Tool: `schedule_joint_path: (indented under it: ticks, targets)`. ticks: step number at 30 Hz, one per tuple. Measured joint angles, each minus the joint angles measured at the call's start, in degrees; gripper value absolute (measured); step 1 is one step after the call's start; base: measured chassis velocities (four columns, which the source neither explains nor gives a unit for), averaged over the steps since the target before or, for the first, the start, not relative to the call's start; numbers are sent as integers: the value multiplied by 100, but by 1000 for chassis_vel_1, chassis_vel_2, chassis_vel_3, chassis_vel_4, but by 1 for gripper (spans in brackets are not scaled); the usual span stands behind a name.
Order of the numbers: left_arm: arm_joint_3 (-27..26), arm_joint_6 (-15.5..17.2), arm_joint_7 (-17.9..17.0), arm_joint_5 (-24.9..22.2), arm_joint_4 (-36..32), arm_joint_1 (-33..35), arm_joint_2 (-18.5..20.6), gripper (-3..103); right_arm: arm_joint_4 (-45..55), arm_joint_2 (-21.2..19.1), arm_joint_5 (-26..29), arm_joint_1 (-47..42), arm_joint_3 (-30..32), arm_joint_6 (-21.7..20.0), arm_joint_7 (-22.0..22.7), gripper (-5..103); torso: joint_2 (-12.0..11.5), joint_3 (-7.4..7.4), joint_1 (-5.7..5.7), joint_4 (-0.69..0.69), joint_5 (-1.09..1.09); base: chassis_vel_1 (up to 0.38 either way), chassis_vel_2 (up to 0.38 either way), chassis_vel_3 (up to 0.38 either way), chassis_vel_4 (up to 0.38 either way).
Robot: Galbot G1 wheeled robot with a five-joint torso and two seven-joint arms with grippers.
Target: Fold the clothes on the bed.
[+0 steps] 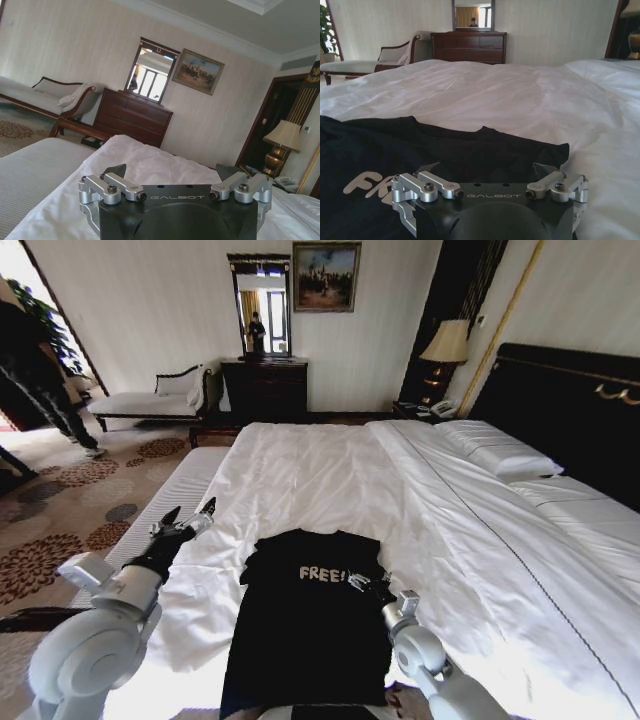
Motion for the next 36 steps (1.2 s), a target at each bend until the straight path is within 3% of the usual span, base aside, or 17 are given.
schedule_joint_path:
  ticks: [2, 7, 10, 18, 27, 33, 36]
  targets:
    - [39, 1, -2, 44, 9, 14, -62, 100, -98, 7, -309, 70, -98, 31, -1, 100, 0, 0, 0, 0, 0, 0, 0, 0, 0]
    - [146, 44, -94, 88, 42, 19, -223, 100, -727, 74, -1720, 393, -332, 222, -1, 100, -1, 0, 0, 0, 1, 0, 0, 0, 0]
    - [169, 70, -106, 95, 51, 21, -243, 100, -915, 43, -1951, 464, -352, 237, 1, 100, -1, 0, 0, 0, 1, 0, 0, 0, 0]
    - [217, 100, -125, 152, 70, 7, -281, 100, -786, 32, -1757, 420, -472, 221, 26, 100, -1, 0, 0, -1, 0, 0, 0, 0, 0]
    - [139, 130, -158, 164, 82, 120, -288, 100, -1474, 128, -2104, 734, -535, -19, 443, 100, -1, 0, 1, 0, 1, 0, 0, 0, 0]
    - [116, 130, -166, 161, 84, 169, -331, 100, -1649, 177, -2316, 846, -461, 42, 482, 103, -1, 0, 0, 0, 1, 0, 0, 0, 0]
    - [117, 130, -174, 164, 86, 171, -356, 100, -1614, 200, -2350, 818, -418, 152, 481, 95, -1, 0, 0, -1, 1, 0, 0, 0, 0]
